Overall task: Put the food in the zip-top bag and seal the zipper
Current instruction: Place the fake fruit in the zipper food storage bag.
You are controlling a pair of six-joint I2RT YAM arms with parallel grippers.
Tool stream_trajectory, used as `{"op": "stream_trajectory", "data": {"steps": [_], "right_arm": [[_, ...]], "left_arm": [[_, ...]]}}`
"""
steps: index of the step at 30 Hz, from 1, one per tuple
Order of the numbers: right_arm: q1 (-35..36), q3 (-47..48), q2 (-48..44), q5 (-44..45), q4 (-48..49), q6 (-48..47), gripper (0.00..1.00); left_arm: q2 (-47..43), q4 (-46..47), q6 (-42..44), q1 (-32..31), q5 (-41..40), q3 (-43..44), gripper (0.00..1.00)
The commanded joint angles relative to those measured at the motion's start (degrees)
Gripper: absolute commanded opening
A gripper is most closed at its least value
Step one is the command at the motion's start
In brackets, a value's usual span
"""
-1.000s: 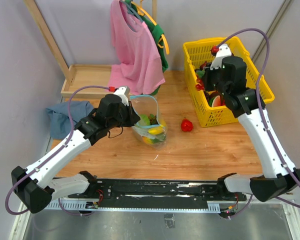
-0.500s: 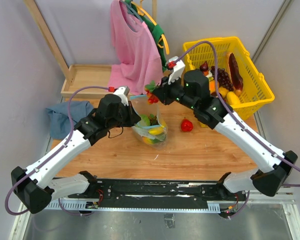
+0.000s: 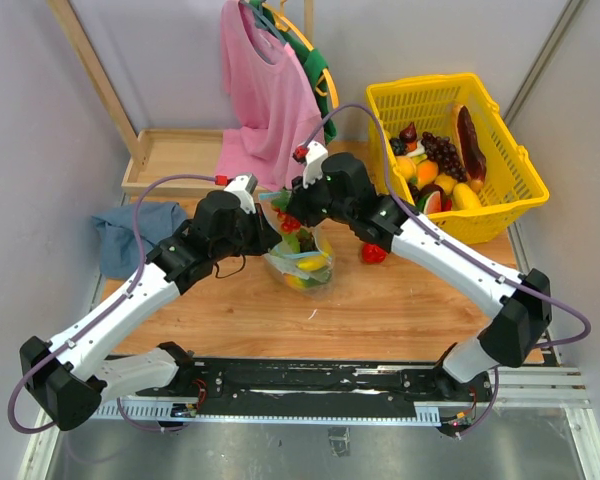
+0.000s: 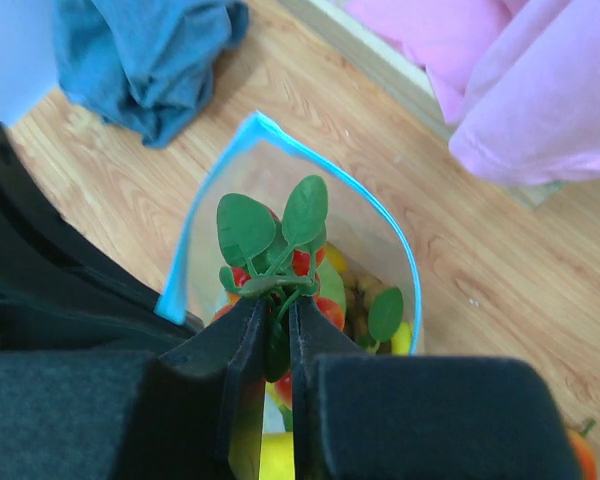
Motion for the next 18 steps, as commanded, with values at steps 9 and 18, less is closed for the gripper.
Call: {"op": "stream_trajectory", "data": {"steps": [9,18], "right_arm": [[1.41,3.37,2.39,2.29,-8.67,-6.12,0.59],[1.85,1.55,-5.29,0.34,-9.88,-9.67,0.69]], "left_arm": [[-0.87,1.92,0.18,-0.14,0.35,-0.6,0.0],[-0.59,1.78,-0.81,-0.1,-0.09,-0.7,0.0]]}}
